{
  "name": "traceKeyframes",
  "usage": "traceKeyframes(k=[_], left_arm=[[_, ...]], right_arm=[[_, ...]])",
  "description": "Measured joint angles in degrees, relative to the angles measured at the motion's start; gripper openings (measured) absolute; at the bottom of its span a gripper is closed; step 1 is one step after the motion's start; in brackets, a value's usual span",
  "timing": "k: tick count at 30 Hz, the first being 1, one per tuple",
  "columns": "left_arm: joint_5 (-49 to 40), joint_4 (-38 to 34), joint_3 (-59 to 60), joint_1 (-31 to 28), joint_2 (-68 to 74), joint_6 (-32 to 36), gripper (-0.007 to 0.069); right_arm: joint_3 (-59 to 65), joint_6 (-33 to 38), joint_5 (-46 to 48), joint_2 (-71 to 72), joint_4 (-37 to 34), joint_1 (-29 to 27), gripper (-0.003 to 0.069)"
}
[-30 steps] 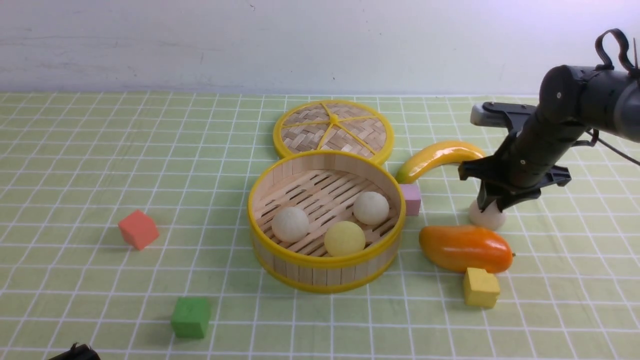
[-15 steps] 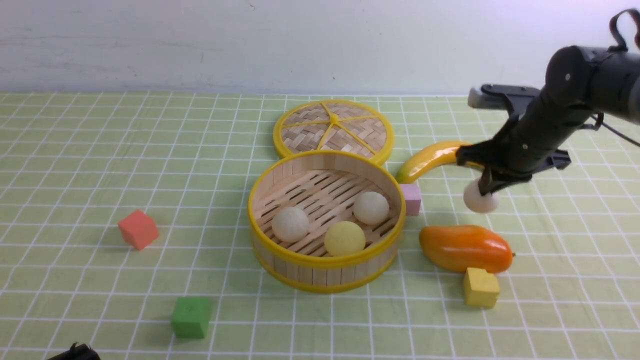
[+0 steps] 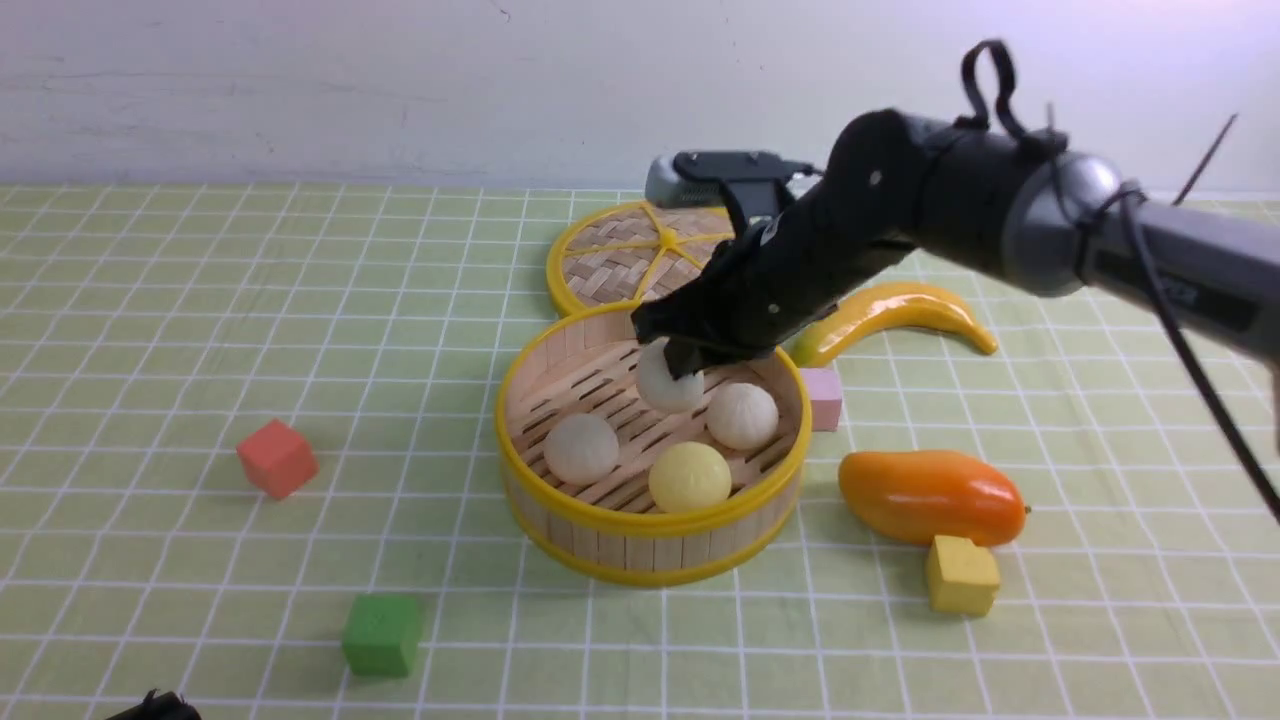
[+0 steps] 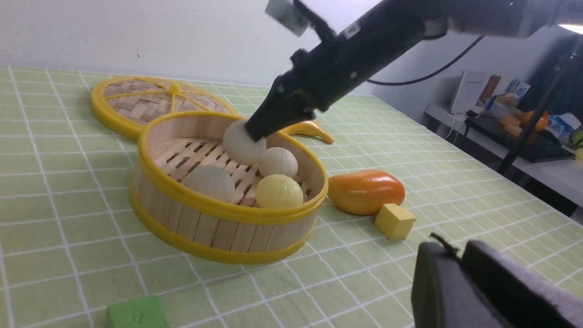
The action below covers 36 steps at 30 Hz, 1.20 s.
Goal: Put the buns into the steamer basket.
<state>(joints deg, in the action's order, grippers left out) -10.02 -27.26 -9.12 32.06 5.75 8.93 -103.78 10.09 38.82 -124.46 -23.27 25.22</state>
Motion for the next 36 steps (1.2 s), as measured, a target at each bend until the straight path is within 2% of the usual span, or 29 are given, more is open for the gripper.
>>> traceKeyframes(k=[2,5,7,8,9,11,13,15,18,20,21,22,25,28,33,36], left_arm=[[0.0,0.0,0.0,0.0,0.0,0.0,0.0066],[0.0,0.0,0.0,0.0,0.0,0.0,0.0071],[0.0,0.0,0.0,0.0,0.0,0.0,0.0072],[0.0,0.0,0.0,0.0,0.0,0.0,0.0073],[0.0,0.0,0.0,0.0,0.0,0.0,0.0074],[-0.1,0.0,0.0,0.0,0.0,0.0,0.0074],[-0.1,0.0,0.0,0.0,0.0,0.0,0.0074],[-0.1,0.0,0.0,0.0,0.0,0.0,0.0074],[-0.1,0.0,0.0,0.0,0.0,0.0,0.0074],[-0.1,0.0,0.0,0.0,0.0,0.0,0.0074],[-0.1,0.0,0.0,0.0,0.0,0.0,0.0074],[-0.1,0.0,0.0,0.0,0.0,0.0,0.0076],[-0.2,0.0,0.0,0.0,0.0,0.0,0.0080],[-0.2,0.0,0.0,0.0,0.0,0.0,0.0082],[-0.4,0.0,0.0,0.0,0.0,0.0,0.0089],[-0.4,0.0,0.0,0.0,0.0,0.0,0.0091]], right_arm=[[-0.2,0.0,-1.0,-1.4,-0.1,0.0,0.0128],[-0.4,0.0,-3.4,-2.7,-0.2,0.0,0.0271],[-0.5,0.0,-3.3,-2.4,-0.3,0.0,0.0332],[-0.5,0.0,-2.5,-1.7,-0.2,0.0,0.0396],[-0.5,0.0,-1.6,-0.8,-0.2,0.0,0.0428],[-0.5,0.0,1.3,1.8,0.6,0.0,0.0463],[-0.5,-0.1,5.6,5.3,2.1,0.0,0.0466],[-0.5,-1.5,12.7,10.8,5.1,0.0,0.0434],[1.9,-4.9,22.4,19.9,9.5,0.0,0.0318],[6.0,-6.4,24.9,25.4,11.0,0.0,0.0230],[6.6,-6.8,25.3,26.7,11.3,0.0,0.0219],[11.6,-8.3,25.8,30.9,12.0,0.0,0.0143],[22.4,-11.3,24.5,41.2,12.2,0.0,0.0015],[29.7,-13.1,23.0,47.6,12.3,0.0,-0.0018],[41.4,-14.0,22.6,60.0,12.3,0.0,-0.0020],[44.2,-14.2,24.7,64.3,12.3,0.0,-0.0020]])
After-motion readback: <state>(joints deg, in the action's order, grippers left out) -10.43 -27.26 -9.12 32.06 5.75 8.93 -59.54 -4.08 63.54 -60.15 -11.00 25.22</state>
